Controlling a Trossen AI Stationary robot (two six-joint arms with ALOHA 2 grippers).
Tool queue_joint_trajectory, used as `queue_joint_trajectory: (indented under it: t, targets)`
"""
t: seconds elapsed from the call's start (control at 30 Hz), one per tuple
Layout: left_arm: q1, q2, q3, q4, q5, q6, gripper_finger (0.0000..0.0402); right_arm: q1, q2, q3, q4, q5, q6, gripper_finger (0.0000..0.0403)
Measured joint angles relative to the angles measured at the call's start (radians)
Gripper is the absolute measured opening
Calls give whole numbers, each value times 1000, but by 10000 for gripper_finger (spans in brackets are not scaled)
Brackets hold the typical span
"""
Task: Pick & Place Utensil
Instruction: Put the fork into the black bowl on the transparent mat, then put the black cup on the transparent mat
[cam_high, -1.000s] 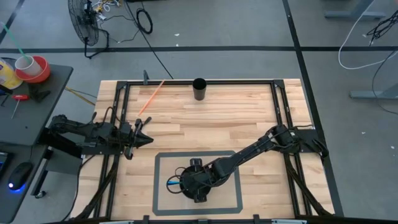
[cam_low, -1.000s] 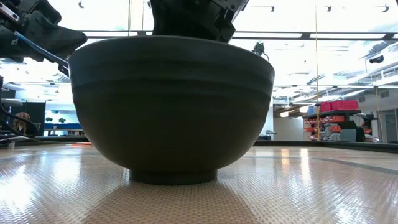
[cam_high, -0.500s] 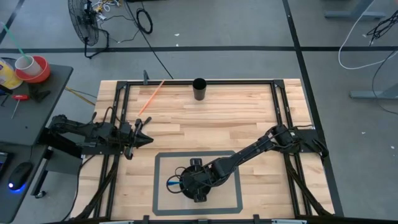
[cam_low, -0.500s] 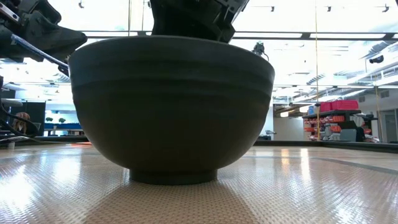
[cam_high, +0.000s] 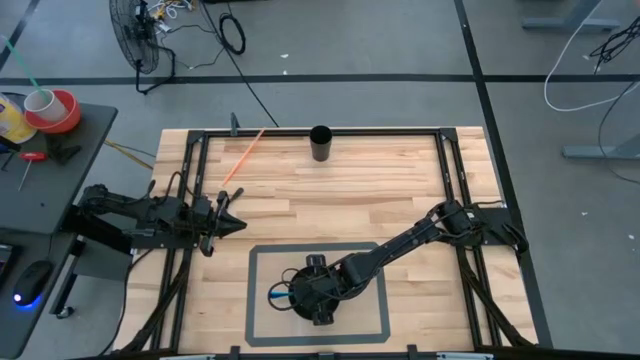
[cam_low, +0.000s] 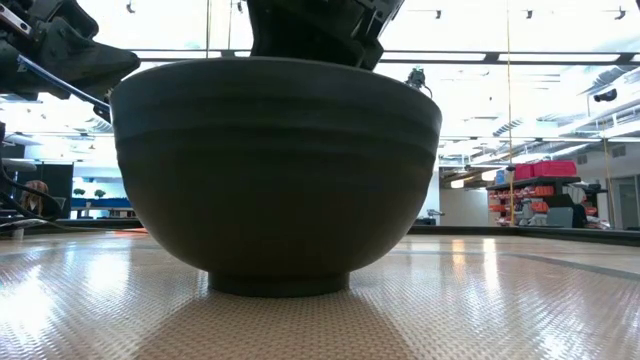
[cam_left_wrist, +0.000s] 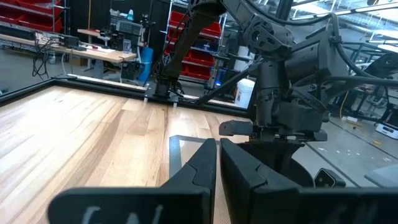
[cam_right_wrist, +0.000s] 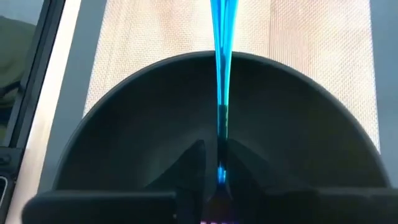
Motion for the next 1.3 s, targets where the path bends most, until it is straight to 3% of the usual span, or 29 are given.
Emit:
queue_joint_trajectory:
  t: [0.2,0.47,0.73,1.03,1.3]
  targets:
    - [0,0,0,0,0,0,25,1,0,0,-1,46,-1,91]
    - [0,0,0,0,0,0,25,2,-22,-1,0,23,-1,131]
    - [0,0,0,0,0,0,25,2,-82,-1,54,31,-28,145]
    - [0,0,0,0,0,0,25,-8,-217,-1,33,320,-71,175]
    - [0,0,0,0,0,0,25,-94,-295,0,-78,489,-99,276]
